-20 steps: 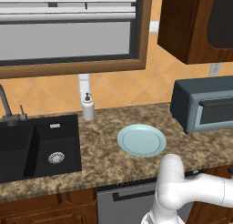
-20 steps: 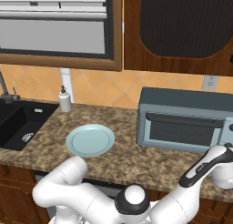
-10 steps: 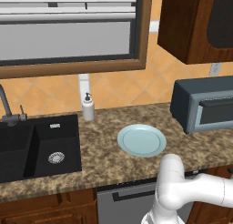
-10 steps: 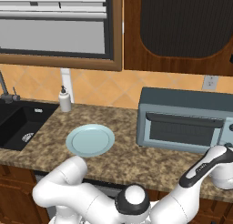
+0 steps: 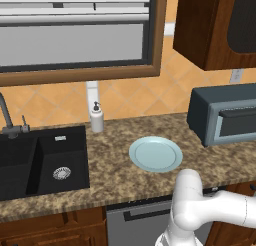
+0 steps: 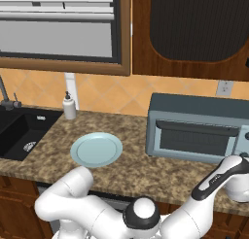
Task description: Pick up the kebab skewer and baguette bread, and place them inside the toaster oven. Close the toaster oven door and start by setting the timer.
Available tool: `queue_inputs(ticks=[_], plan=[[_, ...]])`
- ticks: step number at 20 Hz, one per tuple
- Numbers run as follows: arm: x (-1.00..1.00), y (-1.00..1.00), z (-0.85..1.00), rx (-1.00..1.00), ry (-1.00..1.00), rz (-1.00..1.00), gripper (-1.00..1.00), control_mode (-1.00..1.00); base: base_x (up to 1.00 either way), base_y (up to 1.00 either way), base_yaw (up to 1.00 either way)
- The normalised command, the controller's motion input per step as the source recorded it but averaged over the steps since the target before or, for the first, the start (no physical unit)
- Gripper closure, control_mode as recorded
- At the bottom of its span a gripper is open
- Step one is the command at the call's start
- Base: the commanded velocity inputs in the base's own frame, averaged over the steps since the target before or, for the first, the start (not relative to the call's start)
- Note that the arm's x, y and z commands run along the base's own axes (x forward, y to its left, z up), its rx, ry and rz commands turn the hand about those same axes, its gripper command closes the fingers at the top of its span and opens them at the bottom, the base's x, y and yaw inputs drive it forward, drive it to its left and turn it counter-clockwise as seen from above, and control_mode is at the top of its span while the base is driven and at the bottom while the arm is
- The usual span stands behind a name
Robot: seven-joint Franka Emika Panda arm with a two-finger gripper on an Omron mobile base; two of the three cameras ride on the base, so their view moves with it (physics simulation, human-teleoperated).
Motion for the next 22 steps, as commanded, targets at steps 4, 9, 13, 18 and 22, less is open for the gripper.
queue_inputs(ticks=[4,9,13,18,22], plan=[[0.00,0.00,0.00,0.00,0.00,-0.01,-1.00,-1.00,0.00,0.00,0.00],[0.00,0.00,0.00,0.00,0.00,0.00,1.00,-1.00,0.00,0.00,0.00],[0.00,0.00,0.00,0.00,0.00,0.00,1.00,-1.00,0.00,0.00,0.00],[0.00,0.00,0.00,0.00,0.00,-0.01,1.00,-1.00,0.00,0.00,0.00],[0.01,0.00,0.06,0.00,0.00,-0.02,1.00,-1.00,0.00,0.00,0.00]])
